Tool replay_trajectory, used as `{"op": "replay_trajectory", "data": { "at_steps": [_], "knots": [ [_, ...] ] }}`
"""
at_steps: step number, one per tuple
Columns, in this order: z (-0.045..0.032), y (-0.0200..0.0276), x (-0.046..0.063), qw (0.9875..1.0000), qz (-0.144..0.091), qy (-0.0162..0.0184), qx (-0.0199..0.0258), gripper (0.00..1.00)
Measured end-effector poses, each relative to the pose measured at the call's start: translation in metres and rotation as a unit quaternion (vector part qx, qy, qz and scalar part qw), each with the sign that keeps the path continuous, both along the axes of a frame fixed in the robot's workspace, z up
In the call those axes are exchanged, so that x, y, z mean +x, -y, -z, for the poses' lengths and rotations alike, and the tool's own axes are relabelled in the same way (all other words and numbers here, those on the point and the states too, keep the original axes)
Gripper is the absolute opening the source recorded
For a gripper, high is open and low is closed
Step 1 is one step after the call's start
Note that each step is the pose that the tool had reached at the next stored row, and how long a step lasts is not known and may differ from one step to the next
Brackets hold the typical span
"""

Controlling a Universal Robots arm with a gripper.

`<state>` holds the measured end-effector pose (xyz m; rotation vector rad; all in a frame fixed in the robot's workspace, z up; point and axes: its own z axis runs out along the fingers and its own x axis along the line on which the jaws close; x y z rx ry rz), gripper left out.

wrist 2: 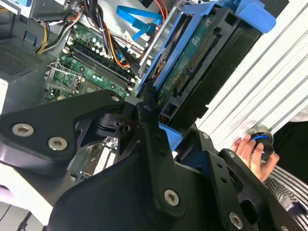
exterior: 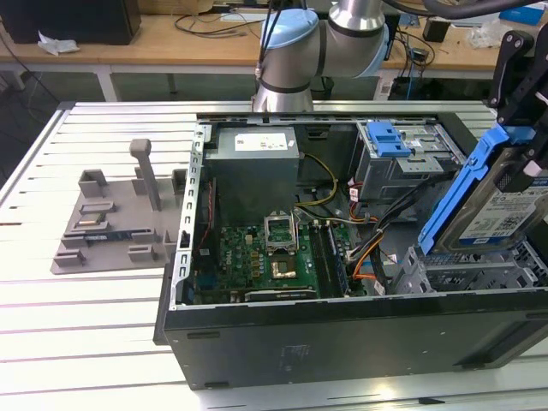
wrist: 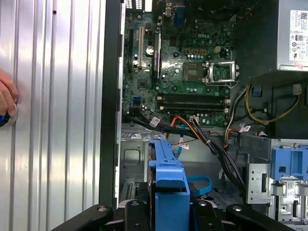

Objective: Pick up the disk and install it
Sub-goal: 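Insert the disk into the insertion slot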

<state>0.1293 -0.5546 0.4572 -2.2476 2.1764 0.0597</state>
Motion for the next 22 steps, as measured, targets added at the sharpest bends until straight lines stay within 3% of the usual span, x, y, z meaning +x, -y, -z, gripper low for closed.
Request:
{"op": "replay_trajectory", "data": {
  "at_steps": [7,14,22],
  "knots": [
    [0.0006,0.0001,0.002,0.9999,0.016,-0.0001,-0.0014,0.37],
    [0.0154,-0.0002,0.007,0.9999,0.017,-0.0032,-0.0015,0.37],
    [0.0344,-0.0003,0.007,0.9998,0.017,-0.0035,-0.0015,0.37]
  ]
}}
